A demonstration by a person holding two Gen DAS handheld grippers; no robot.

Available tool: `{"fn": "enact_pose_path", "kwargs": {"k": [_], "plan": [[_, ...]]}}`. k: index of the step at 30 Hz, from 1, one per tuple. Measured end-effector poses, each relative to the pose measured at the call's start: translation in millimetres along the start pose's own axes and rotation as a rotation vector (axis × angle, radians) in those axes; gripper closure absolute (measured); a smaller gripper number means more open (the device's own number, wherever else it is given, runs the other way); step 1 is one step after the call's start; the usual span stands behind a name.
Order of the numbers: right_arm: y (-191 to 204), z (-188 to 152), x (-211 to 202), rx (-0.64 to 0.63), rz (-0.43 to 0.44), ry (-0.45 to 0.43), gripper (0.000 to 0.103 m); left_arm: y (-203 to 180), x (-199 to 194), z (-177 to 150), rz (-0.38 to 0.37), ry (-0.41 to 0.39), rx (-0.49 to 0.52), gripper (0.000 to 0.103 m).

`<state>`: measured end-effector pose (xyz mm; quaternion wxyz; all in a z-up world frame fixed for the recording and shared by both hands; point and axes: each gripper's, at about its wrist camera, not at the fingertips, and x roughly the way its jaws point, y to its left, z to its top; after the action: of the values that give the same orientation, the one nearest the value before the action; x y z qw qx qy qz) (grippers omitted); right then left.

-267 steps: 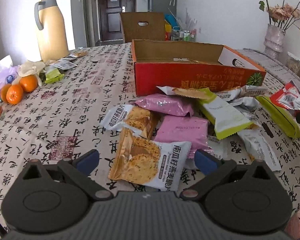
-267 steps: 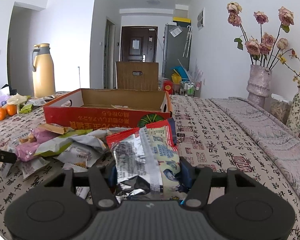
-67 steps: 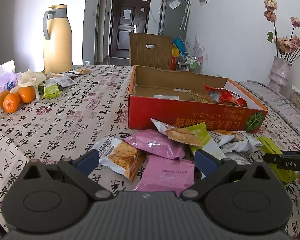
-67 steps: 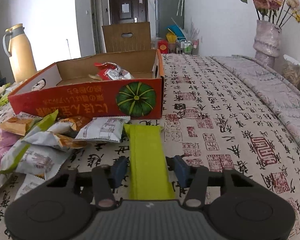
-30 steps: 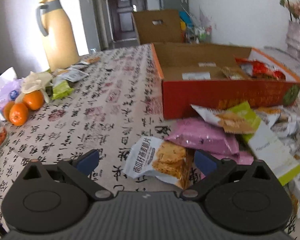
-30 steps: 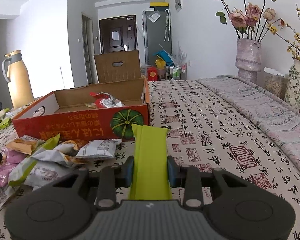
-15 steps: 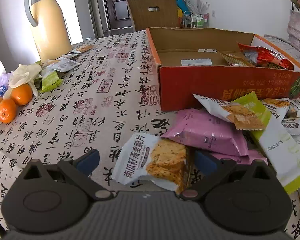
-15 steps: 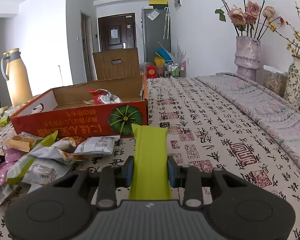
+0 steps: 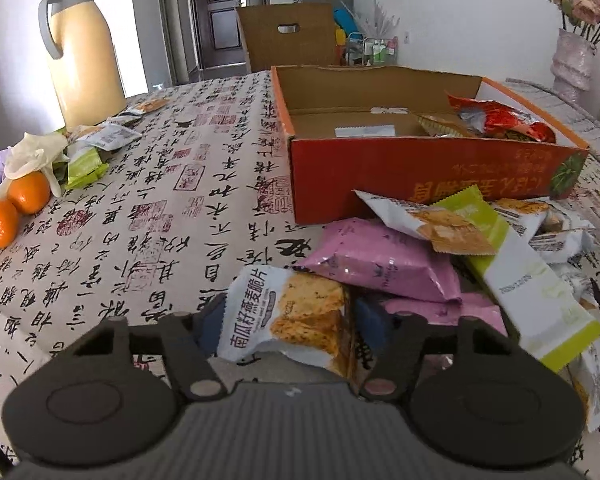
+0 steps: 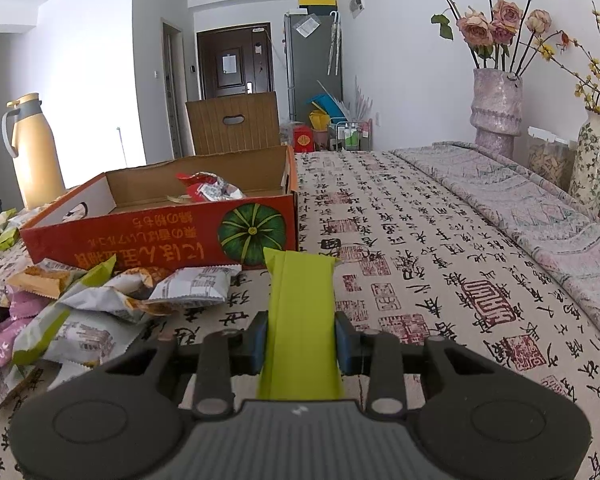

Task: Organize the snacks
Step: 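Grasp the white pumpkin-seed biscuit packet with the left gripper while the right holds the yellow-green bag, then carry the biscuit packet and yellow-green bag over the box with both grippers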

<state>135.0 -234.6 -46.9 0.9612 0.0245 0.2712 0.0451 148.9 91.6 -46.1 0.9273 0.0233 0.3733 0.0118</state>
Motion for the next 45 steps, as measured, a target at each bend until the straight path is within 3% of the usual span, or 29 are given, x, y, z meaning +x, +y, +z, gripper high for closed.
{"fn": "enact_pose_path", "kwargs": {"k": [9, 23, 32, 45], "plan": [[-1, -2, -5, 0.0, 0.009, -0.004, 0.07, -3, -14, -7, 0.016, -0.033, -0.008, 0.053], [2, -1, -17, -0.006, 0.021, -0.027, 0.07, -4, -56, -10, 0.037, -0.15, -0.03, 0.053], [11, 7, -22, -0.024, 0.042, -0.056, 0.07, -16, -72, 6, -0.011, -0.232, -0.037, 0.053], [38, 48, -14, -0.063, 0.098, -0.159, 0.07, -44, -80, 50, -0.091, -0.351, -0.025, 0.053]]}}
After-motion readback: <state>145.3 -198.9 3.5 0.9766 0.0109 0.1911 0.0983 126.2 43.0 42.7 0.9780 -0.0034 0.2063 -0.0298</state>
